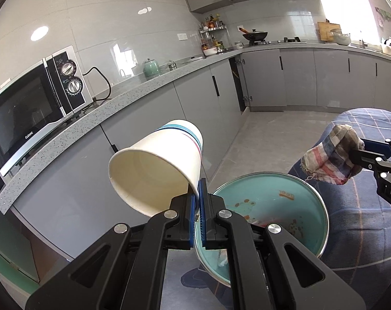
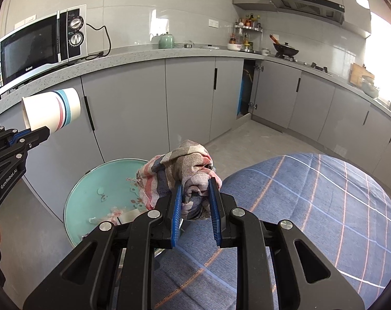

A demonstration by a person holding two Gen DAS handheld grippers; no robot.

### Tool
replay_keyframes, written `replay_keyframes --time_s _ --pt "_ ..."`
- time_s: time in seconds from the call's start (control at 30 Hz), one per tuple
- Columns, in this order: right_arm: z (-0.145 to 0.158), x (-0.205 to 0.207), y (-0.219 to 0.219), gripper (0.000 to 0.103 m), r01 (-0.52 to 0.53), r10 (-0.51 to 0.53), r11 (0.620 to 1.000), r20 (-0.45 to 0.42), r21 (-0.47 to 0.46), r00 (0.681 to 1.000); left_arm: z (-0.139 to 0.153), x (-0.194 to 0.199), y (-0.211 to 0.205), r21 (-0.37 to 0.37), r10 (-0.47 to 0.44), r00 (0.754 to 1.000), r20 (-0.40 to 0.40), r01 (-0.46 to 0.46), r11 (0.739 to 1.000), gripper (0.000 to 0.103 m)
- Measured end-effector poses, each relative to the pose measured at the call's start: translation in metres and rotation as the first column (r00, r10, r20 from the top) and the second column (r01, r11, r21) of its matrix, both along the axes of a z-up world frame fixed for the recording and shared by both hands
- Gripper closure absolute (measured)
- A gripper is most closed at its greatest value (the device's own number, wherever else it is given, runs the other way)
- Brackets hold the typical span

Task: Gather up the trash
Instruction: 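Hold the paper cup and rag above the wastebasket opening with both tools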

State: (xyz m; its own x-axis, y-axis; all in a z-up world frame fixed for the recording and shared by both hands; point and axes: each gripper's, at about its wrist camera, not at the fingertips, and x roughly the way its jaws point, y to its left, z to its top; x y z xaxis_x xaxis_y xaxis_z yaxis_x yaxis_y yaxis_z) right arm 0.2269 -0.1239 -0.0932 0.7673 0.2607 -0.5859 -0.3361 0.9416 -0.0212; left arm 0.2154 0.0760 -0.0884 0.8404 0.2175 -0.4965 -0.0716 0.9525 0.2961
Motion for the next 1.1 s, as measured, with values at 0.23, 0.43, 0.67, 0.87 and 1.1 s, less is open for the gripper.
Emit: replay_keyframes --time_s 0.23,0.43,0.67,0.87,1.1 --pt "-0.001 0.001 0.007 0.082 -0.016 0.016 1.000 0.001 -0.001 1.000 0.000 -0.001 0.003 0.004 0.011 1.000 0.001 -0.011 1.000 0.099" --pt "0.000 0.003 0.013 0.082 -0.028 0.028 1.000 0.002 -0.003 1.000 0.001 -0.002 0.006 0.009 0.016 1.000 0.004 -0.016 1.000 0.099" --pt "-0.002 0.001 0.016 0.082 -0.042 0.042 0.999 0.004 -0.007 0.999 0.000 -0.003 0.014 0.013 0.026 1.000 0.002 -0.026 1.000 0.099" --pt "-0.002 0.001 0.022 0.082 -0.053 0.053 0.999 0.007 -0.009 0.999 0.003 -0.004 0.019 0.009 0.036 0.999 0.009 -0.036 0.999 0.099" --pt "-0.003 0.001 0.024 0.082 -0.068 0.068 0.998 0.009 -0.014 0.998 0.006 -0.005 0.022 -0.001 0.038 0.999 0.017 -0.038 0.999 0.099"
